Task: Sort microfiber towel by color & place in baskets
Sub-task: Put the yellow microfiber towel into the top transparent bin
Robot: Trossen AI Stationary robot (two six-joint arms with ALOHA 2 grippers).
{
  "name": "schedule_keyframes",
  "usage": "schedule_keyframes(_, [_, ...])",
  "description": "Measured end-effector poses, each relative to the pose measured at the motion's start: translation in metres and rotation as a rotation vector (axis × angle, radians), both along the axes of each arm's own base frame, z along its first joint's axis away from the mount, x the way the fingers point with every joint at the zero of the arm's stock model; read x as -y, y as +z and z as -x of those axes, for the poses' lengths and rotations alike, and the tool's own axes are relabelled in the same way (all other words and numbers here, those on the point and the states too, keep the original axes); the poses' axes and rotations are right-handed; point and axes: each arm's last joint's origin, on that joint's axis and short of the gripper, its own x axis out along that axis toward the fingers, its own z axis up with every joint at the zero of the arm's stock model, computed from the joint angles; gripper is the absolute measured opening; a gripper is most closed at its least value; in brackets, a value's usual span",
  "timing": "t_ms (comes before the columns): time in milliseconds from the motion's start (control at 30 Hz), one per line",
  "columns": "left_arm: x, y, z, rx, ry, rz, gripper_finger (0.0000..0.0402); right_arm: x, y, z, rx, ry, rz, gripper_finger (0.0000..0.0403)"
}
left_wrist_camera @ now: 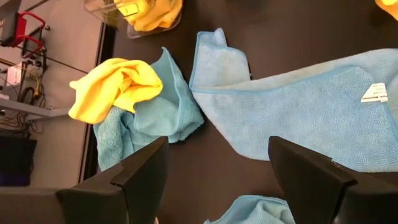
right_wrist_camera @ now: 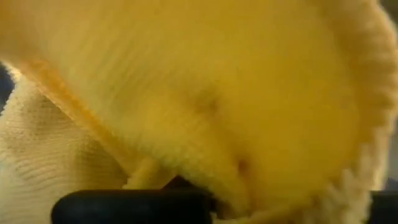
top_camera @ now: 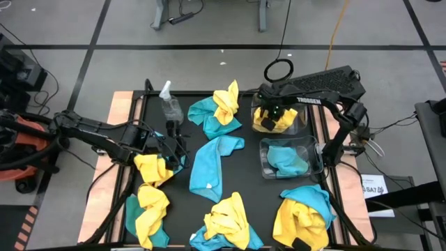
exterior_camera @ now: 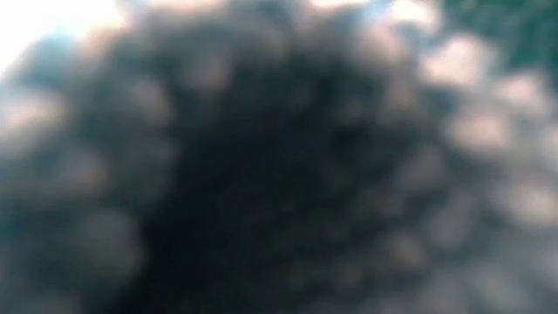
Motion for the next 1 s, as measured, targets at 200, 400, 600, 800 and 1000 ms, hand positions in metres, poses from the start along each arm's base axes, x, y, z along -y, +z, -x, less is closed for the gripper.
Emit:
schedule_keyframes(200, [0.0,0.0,0.0,0.0,0.0,0.0,0.028,-0.007,0.027,0.007,0.057,0.011,0.044,0.006])
schedule_keyframes(400, [0.0,0.0,0.0,0.0,0.0,0.0,0.028,-0.02,0.055,0.015,0.126,0.028,0.089,0.013])
schedule_keyframes(600, [0.0,0.001,-0.001,0.017,0.0,0.003,0.028,-0.035,0.079,0.024,0.186,0.034,0.122,0.0184])
schedule_keyframes(800, [0.0,0.001,-0.002,0.022,-0.001,0.004,0.028,-0.056,0.103,0.031,0.268,0.066,0.16,0.0212])
schedule_keyframes(1000, [0.001,0.003,-0.003,0.044,-0.001,0.008,0.028,-0.083,0.125,0.035,0.407,0.158,0.143,0.0219])
